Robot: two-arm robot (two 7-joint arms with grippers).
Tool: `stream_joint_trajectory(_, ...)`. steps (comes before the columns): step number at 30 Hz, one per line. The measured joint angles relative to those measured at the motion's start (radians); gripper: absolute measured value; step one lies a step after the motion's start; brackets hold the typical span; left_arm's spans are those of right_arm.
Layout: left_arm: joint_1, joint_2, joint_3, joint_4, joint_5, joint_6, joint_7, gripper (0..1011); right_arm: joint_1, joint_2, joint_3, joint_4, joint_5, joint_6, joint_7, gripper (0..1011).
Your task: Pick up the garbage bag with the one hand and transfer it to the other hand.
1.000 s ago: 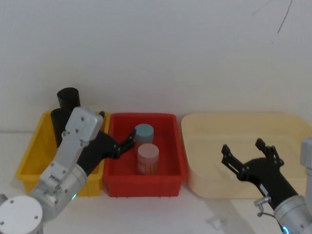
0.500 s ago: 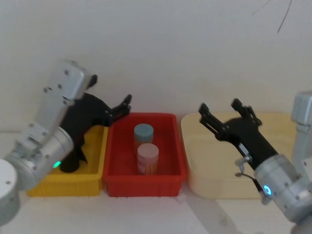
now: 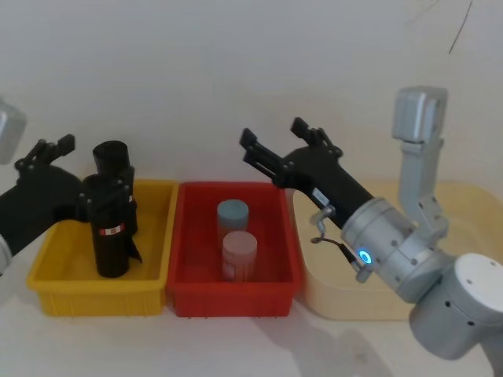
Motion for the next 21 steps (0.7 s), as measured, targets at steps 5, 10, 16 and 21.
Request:
stream_joint_trajectory(5, 0.05, 0.012, -0.053, -0.002, -0.037, -0.011, -0.024, 1001, 0.034, -0.005, -0.027, 0.025, 0.004, 0.022, 0.014, 1002)
stream_joint_trajectory(10, 0.066, 0.012, -0.072, 0.018, -0.06, -0.03, -0.038, 1001, 0.051, -0.001, -0.043, 0.037, 0.007, 0.04, 0.022, 1001)
stream_joint_trajectory(16, 0.064, -0.004, -0.076, 0.066, -0.085, -0.052, -0.044, 1001, 0.056, 0.013, -0.052, 0.043, 0.014, 0.06, 0.027, 1002)
stream_joint_trajectory(21, 0.06, -0.014, -0.078, 0.099, -0.096, -0.059, -0.039, 1001, 0.053, 0.027, -0.054, 0.043, 0.021, 0.073, 0.029, 1002)
